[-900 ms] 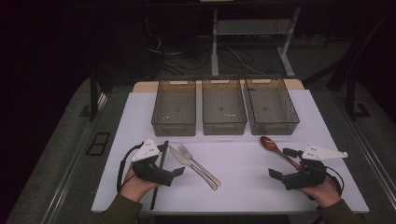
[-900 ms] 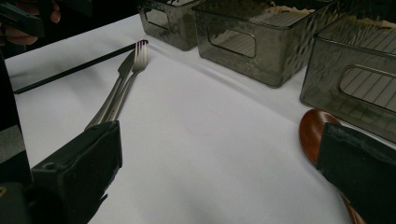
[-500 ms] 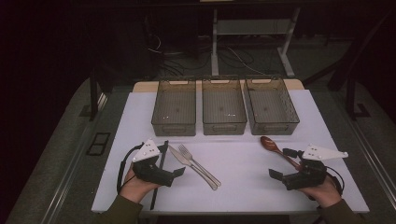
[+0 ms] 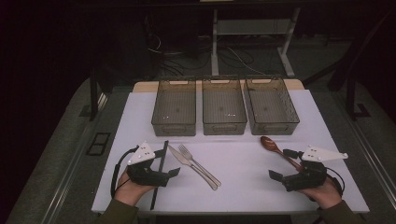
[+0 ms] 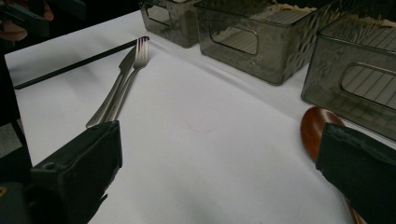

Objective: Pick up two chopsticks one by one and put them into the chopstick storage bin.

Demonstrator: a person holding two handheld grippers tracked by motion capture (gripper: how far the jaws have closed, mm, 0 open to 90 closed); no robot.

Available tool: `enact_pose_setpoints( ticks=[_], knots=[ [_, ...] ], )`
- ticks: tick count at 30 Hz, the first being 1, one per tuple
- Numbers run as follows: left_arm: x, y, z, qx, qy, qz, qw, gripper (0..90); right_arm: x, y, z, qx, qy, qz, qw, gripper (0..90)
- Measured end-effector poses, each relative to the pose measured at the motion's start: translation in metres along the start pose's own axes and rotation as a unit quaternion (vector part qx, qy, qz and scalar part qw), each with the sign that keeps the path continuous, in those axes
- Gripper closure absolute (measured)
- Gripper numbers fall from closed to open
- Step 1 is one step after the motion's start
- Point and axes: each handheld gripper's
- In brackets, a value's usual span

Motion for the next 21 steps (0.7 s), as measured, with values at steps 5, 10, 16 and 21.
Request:
enact_pose_setpoints(
  ticks=[5, 10, 16, 21],
  knots=[
    [-0.002, -0.007, 0.006, -0.012, 0.012, 0.003, 0.9998, 29.5, 0.0, -0.001, 0.0, -0.004, 0.0, 0.0, 1.0, 0.7],
    [-0.008, -0.016, 0.014, -0.025, 0.025, 0.018, 0.9992, 39.7, -0.001, -0.001, -0.001, -0.007, -0.002, 0.002, 1.0, 0.7],
    [-0.015, -0.029, 0.016, -0.061, 0.031, 0.032, 0.9971, 52.8, -0.001, -0.001, -0.002, -0.011, -0.002, 0.003, 0.9999, 0.7],
    [-0.019, -0.037, 0.016, -0.079, 0.031, 0.042, 0.9955, 61.7, -0.001, -0.001, -0.004, -0.013, -0.002, 0.004, 0.9999, 0.7]
  ],
)
Point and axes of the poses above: each handheld gripper's, and its own axes: z roughly backward along the jaws, y roughly out of its top, x roughly to its right, and after that the axes turned 4 degrees about -z, right-handed
